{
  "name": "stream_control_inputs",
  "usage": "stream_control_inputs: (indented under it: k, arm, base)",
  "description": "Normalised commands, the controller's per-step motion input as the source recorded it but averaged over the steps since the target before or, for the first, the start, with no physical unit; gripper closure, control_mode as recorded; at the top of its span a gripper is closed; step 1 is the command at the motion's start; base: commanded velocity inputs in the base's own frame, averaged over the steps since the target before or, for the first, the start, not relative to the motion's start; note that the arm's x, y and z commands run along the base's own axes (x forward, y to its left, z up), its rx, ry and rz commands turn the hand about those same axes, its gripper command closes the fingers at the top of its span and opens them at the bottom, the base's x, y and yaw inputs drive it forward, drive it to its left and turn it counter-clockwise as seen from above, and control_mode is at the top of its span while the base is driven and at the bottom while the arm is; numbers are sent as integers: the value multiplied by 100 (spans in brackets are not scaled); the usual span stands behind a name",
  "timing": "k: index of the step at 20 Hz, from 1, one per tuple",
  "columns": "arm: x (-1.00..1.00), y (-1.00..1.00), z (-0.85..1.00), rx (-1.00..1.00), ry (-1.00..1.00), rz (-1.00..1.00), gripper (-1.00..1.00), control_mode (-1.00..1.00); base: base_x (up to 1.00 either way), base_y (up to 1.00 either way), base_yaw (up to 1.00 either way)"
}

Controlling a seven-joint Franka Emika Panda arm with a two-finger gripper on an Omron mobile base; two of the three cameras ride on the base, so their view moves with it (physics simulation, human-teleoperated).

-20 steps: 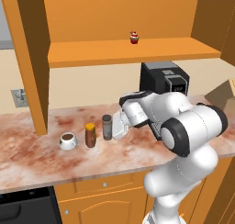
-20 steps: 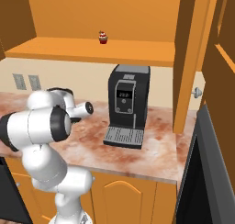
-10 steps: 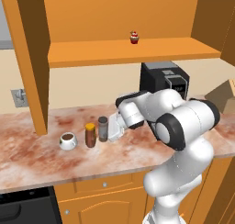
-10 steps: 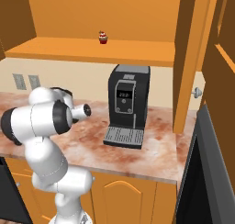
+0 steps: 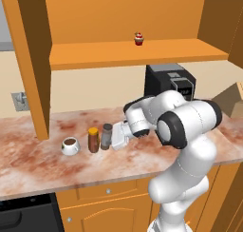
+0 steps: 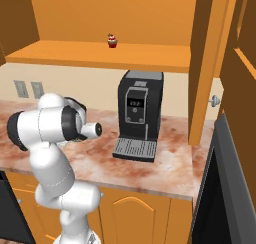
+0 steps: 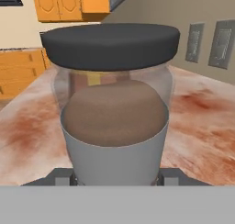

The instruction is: Pick the cinnamon and honey bottle from the cabinet and place them next to the mug.

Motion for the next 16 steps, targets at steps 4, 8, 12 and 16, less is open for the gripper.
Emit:
stream_control_inputs:
  k: [4,8,12,16]
  arm:
    - [0,0,0,1,0,0,100,-100]
    - [0,-2,0,0,0,0,100,-100]
    - [0,0,0,-2,0,0,100,-100]
    - [0,-1,0,-6,0,0,100,-100]
  base:
    - [0,0,0]
    - [0,0,0]
    - [0,0,0]
    - [0,0,0]
